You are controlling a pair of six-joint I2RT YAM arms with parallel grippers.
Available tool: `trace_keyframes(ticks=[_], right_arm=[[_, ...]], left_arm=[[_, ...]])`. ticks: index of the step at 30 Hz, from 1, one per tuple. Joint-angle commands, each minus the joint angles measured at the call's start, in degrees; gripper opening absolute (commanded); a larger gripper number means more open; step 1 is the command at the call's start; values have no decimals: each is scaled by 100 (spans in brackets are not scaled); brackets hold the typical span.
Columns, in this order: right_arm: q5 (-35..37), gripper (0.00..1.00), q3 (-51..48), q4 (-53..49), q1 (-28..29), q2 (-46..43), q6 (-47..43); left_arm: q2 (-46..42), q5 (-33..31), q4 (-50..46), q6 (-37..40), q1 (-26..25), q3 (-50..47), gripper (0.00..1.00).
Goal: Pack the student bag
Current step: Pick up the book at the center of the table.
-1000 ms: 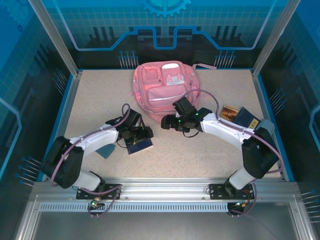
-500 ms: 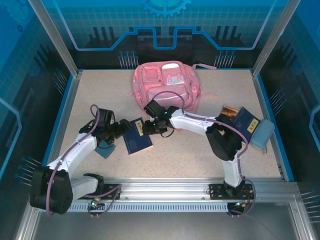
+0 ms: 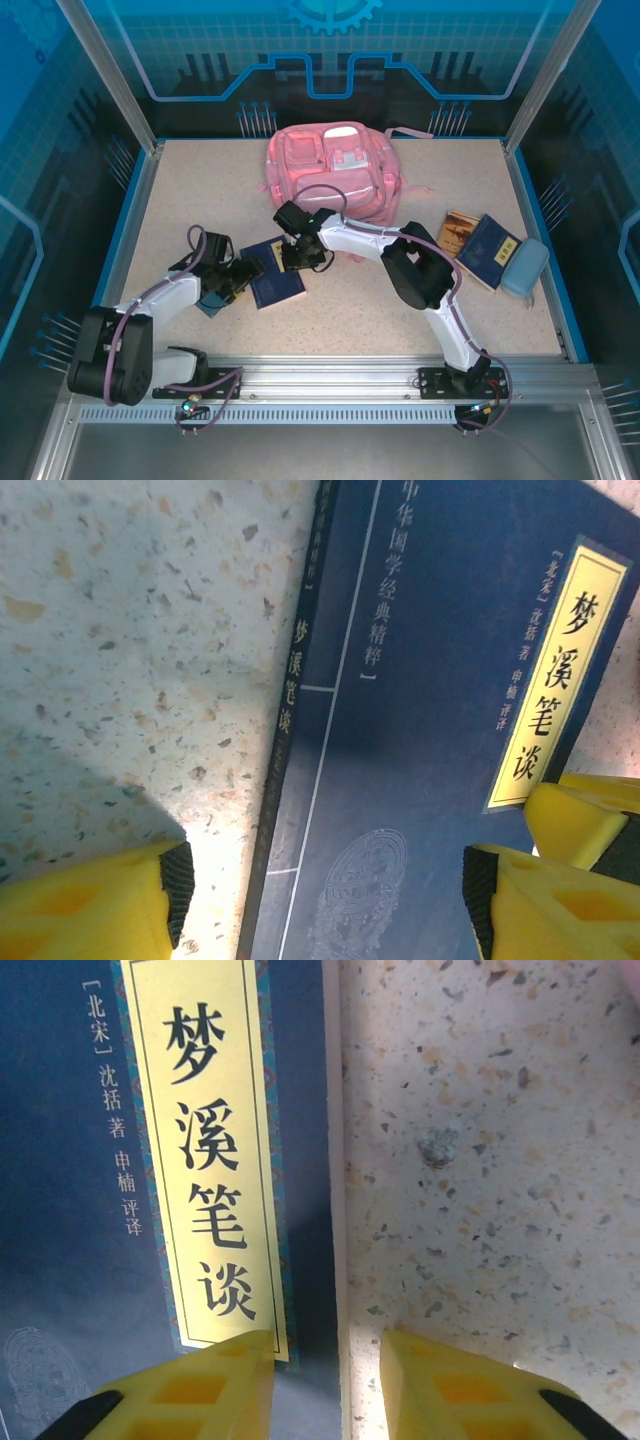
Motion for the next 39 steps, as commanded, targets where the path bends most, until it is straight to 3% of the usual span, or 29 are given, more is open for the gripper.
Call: trace_keyframes(ticks=[1, 11, 17, 22, 26, 32, 34, 39], right_arm=[[-10, 31, -40, -317, 86, 163, -16], [-97, 28, -360, -52, 87, 69, 25], [-217, 23, -452, 47, 86, 21, 26], [-298, 22, -524, 117, 78, -29, 21], [-427, 22, -555, 160, 64, -50, 17], [-555, 21, -715, 301, -9, -125, 105], [-572, 21, -760, 352, -24, -107, 167], [-609, 22, -822, 425, -40, -94, 219]], left_arm=[[144, 339, 356, -114, 24, -58, 69], [411, 205, 137, -70, -160, 196, 65], [435, 261, 131, -28, -310, 304, 52], [496, 279, 143, -52, -332, 330, 51], [449, 711, 416, -125, -339, 311, 51], [44, 1811, 1638, -572, -339, 89, 54], [-159, 1902, 2014, -781, -339, -66, 56], [-338, 1872, 1898, -803, -330, -172, 57]])
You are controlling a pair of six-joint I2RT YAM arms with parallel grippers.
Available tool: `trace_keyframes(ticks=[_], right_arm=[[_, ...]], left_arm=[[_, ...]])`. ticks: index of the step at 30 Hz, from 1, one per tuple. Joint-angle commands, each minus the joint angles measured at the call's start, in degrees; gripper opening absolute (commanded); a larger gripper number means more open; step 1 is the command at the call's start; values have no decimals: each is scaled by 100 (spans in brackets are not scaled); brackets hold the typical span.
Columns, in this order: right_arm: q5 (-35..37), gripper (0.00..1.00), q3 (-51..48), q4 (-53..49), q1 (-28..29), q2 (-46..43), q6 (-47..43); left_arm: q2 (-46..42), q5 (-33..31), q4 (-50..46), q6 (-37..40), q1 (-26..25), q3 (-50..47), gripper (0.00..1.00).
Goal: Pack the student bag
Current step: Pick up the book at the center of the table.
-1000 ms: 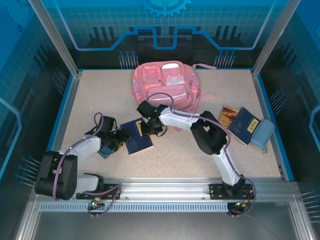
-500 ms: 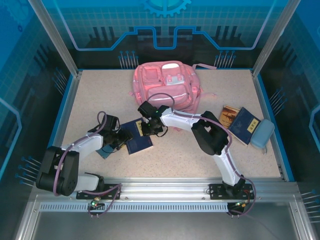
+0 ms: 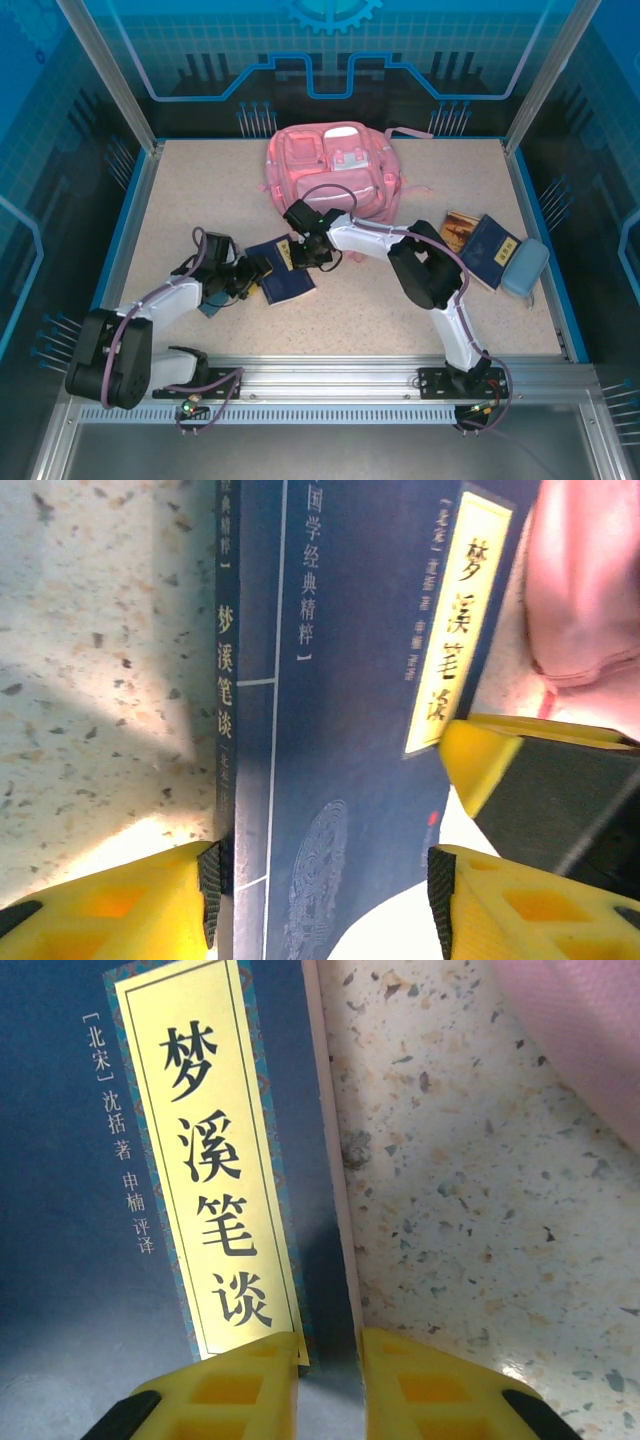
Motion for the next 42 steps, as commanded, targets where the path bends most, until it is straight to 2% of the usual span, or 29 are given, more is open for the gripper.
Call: trace_keyframes(ticks=[1, 9, 16, 19, 22, 25, 28, 30, 33, 36, 42], right_arm=[[-501, 22, -239, -45, 139, 194, 199], [-457, 22, -381, -1, 96, 119, 273], [-387, 24, -458, 7, 60, 56, 293], [-353, 26, -496, 13, 28, -53, 265], [-406, 31, -509, 41, -25, -300, 196], [-464, 34, -604, 87, -84, -839, 144], [-344, 49, -859, 222, -149, -1577, 176], [-278, 67, -1170, 464, -238, -2154, 265], [-477, 80, -1896, 1184, -444, -3012, 488], [-1074, 89, -2601, 1974, -775, -3635, 978], [-2175, 96, -3751, 3819, -1303, -4336, 2348]], left_arm=[[-148, 1001, 1133, -282, -107, 4, 57], [33, 1220, 2044, -919, -107, -228, 53], [122, 601, 840, -195, -98, 77, 45], [135, 438, 565, -49, -97, 136, 36], [77, 320, 373, 61, -85, 164, 15], [-137, 155, 146, 222, -90, 229, 5], [-561, 70, 81, 311, -90, 290, 2], [-912, 51, 79, 295, -83, 349, 2], [-1339, 99, 204, 167, -85, 478, 3], [-1580, 254, 539, -145, -98, 614, 2], [-1611, 395, 2041, -1237, -146, 680, 2]])
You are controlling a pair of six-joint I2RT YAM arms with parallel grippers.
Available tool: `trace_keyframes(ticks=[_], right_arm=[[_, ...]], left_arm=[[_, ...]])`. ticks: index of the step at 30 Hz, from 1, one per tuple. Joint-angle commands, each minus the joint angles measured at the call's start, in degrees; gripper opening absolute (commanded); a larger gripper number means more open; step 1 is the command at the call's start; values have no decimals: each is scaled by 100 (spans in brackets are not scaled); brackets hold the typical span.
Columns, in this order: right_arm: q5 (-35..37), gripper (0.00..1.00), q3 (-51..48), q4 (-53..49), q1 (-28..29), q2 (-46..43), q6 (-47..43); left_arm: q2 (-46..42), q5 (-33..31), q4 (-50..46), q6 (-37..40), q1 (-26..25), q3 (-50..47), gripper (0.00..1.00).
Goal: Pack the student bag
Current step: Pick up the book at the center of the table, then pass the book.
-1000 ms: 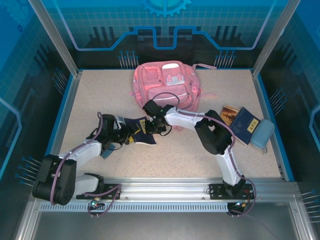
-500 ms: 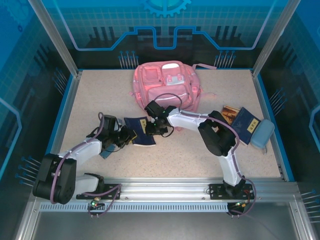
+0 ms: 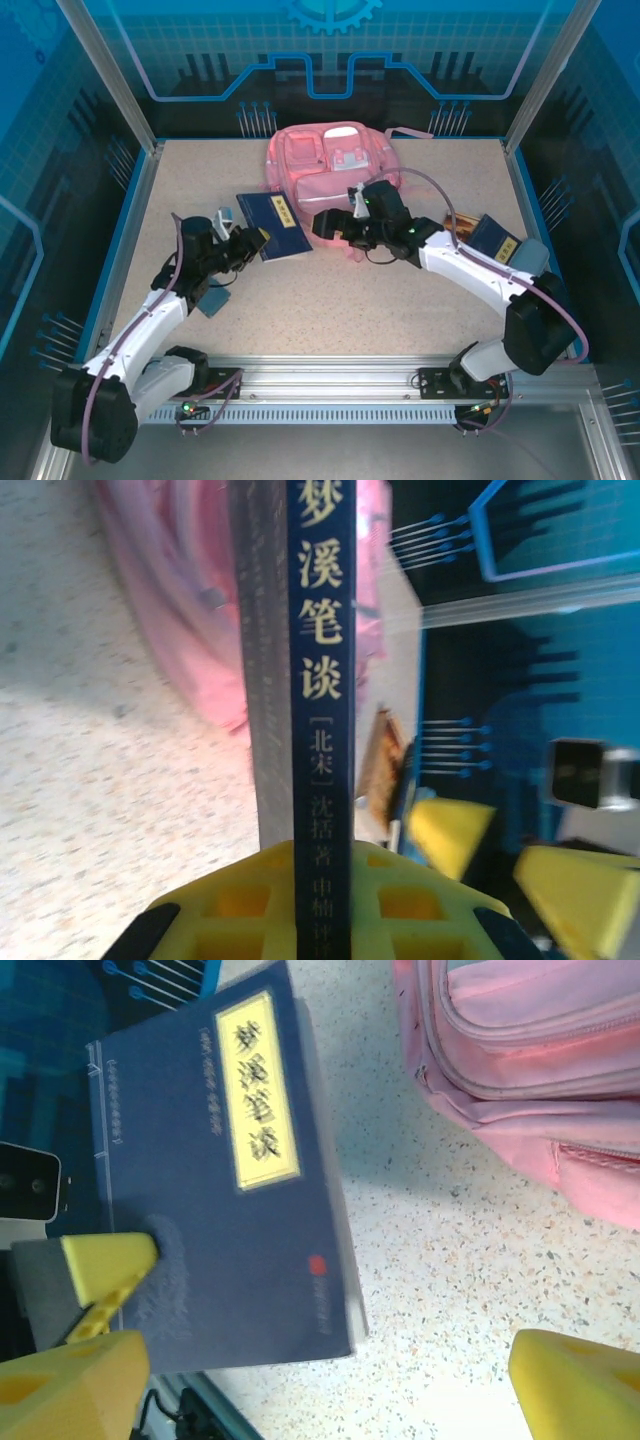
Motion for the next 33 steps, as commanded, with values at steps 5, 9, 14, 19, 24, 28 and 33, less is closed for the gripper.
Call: trace_keyframes(ticks=[5, 9, 14, 19, 24, 28, 33], right_arm=[[-954, 100, -783, 2172, -172, -308, 1939], [-894, 99, -950, 2918, -175, -305, 2649], [-841, 99, -853, 3285, -167, -226, 3081], [-840, 98, -853, 3866, -167, 55, 3911], [-927, 96, -514, 4282, -142, 415, 4343], [-889, 85, -417, 4368, -97, 554, 4431], [-750, 64, -529, 4641, -87, 652, 4653]], left_arm=[[261, 60, 2366, -1464, -223, 293, 2], [520, 7, 3008, -1843, -279, 424, 2], [735, -72, 3174, -2001, -339, 630, 2], [843, -109, 3304, -2168, -419, 714, 2], [858, -110, 3301, -2218, -455, 755, 2], [862, -119, 3292, -2256, -472, 756, 2], [865, -147, 3262, -2252, -498, 746, 2]])
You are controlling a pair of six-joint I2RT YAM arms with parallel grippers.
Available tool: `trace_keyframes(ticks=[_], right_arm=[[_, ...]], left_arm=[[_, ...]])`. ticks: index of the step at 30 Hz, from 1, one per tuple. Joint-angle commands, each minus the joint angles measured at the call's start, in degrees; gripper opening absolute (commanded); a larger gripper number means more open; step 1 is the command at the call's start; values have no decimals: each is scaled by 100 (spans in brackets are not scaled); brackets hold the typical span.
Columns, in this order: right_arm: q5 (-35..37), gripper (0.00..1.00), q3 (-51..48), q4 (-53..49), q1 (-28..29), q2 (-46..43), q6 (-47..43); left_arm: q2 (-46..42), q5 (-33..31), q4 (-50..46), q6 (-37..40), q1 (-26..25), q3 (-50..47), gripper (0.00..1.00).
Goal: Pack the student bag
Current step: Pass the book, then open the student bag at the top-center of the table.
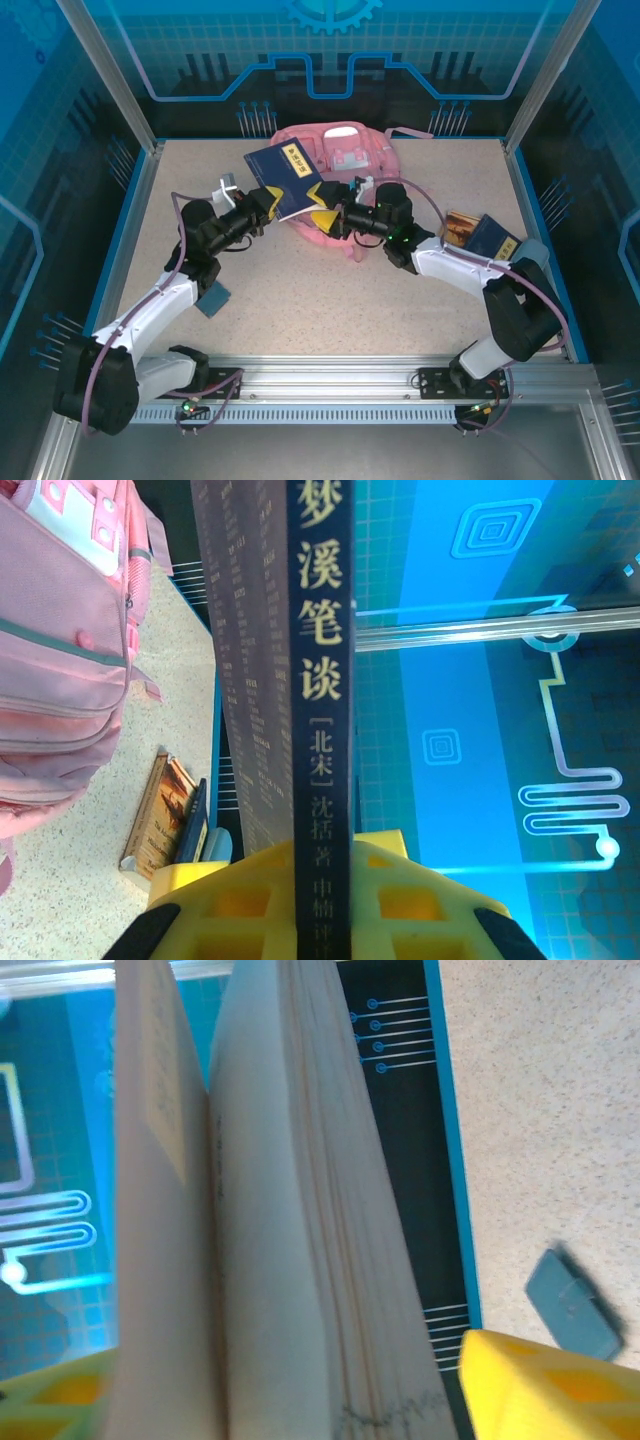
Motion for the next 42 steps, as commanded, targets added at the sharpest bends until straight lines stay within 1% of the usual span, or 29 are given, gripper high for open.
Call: trace_keyframes(ticks=[1, 3, 6, 8, 11, 13, 14, 15, 17, 19, 21, 23, 24, 26, 30, 32, 33, 36, 39, 42], right_arm=[[92, 60, 58, 499, 60, 96, 257], [100, 52, 38, 560, 58, 108, 289], [172, 44, -26, 504, 52, 71, 251], [201, 37, -78, 434, 41, 31, 206], [264, 28, -169, 371, 10, -47, 129], [315, 22, -181, 233, -23, -130, 3], [350, 19, -182, 100, -48, -191, -76], [382, 15, -180, -88, -70, -264, -244], [443, 11, -182, -625, -151, -430, -631], [575, 9, -101, -1376, -212, -666, -1270], [898, 8, 29, -2296, -261, -986, -2047], [1245, 8, 160, -3072, -304, -1286, -2715], [1414, 8, 227, -3475, -353, -1429, -3003], [1663, 8, 302, -4075, -481, -1655, -3473], [2034, 9, 188, -5006, -875, -2183, -4011], [2146, 9, 139, -5395, -1060, -2444, -4219], [2191, 9, 127, -5600, -1149, -2582, -4334], [2301, 9, 116, -6208, -1365, -2941, -4623], [2306, 10, 47, -6666, -1581, -3288, -4784], [2281, 11, -45, -6949, -1766, -3618, -4835]], left_arm=[[-5, -59, 400, -47, -53, 234, 2], [-7, -68, 344, -14, -54, 210, 2], [-3, -94, 224, 17, -61, 136, 2], [-8, -112, 182, 43, -55, 61, 3], [-35, -129, 32, 95, -54, -68, 6], [-49, -121, -140, 190, -54, -129, 10], [-68, -113, -254, 256, -57, -152, 15], [-88, -104, -404, 335, -60, -177, 22], [-139, -70, -859, 619, -62, -156, 39], [-187, -22, -1628, 1173, -62, -40, 56], [-193, -70, -2504, 1968, -70, 155, 70], [-147, -294, -3310, 2750, -96, 367, 81], [-84, -416, -3677, 3159, -121, 491, 85], [57, -566, -4105, 3816, -196, 717, 92], [691, -723, -4684, 5015, -455, 1420, 99], [1122, -1030, -5003, 5622, -681, 1906, 99], [1395, -1133, -5183, 6056, -798, 2175, 99], [2180, -1824, -5597, 7028, -1085, 2992, 99], [2946, -1821, -5813, 7754, -1188, 3756, 99], [3675, -1789, -6055, 8335, -1254, 4529, 96]])
